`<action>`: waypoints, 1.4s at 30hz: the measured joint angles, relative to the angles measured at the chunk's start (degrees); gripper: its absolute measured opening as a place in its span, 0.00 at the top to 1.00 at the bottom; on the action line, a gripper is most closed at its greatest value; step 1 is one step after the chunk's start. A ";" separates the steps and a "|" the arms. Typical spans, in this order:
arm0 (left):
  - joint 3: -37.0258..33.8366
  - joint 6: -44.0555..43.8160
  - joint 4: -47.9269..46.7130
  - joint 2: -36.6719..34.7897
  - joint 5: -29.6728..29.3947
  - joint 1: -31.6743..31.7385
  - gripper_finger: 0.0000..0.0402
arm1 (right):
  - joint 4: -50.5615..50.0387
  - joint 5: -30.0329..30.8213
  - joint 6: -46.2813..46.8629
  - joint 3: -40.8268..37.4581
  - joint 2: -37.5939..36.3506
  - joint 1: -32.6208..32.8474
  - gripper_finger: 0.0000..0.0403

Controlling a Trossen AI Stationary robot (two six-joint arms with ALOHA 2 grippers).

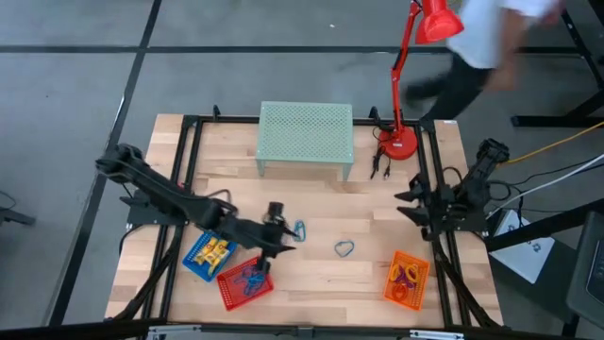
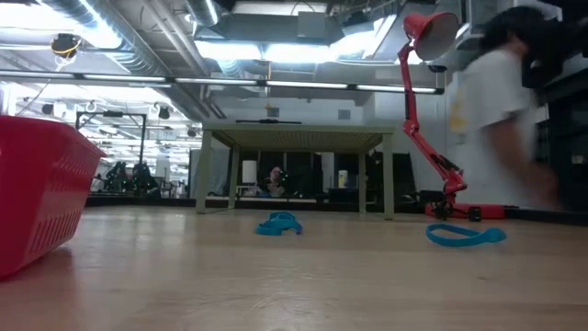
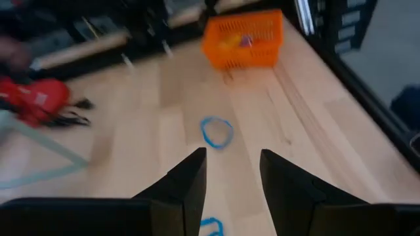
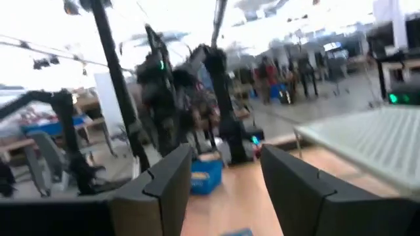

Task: Pick & Place Office Desk Supplies
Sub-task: Put the blue rubber band into the red bin

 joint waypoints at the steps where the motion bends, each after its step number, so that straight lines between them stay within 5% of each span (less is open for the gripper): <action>1: -1.58 -0.01 1.19 -1.90 -1.02 -0.37 0.65 | -1.02 -0.72 1.64 0.00 1.01 -0.76 0.54; 7: -17.32 -3.93 11.91 -15.05 -7.61 -2.43 0.65 | -6.40 -0.19 14.19 0.13 14.28 -5.75 0.58; 16: -33.53 -15.20 16.27 -24.56 -9.94 -2.62 0.65 | -10.23 -12.67 16.90 13.98 40.12 -15.31 0.58; 22: -35.05 -17.13 16.12 -24.65 -10.96 -4.21 0.65 | -23.27 -17.39 18.88 26.34 58.39 -18.90 0.58; 31: -35.05 -15.55 15.96 -24.63 -11.85 -5.25 0.65 | -24.35 -33.09 25.92 32.46 78.33 -19.62 0.58; 42: -35.05 -15.13 15.97 -24.63 -11.24 -5.25 0.65 | -24.16 -38.76 27.34 35.00 88.12 -20.31 0.58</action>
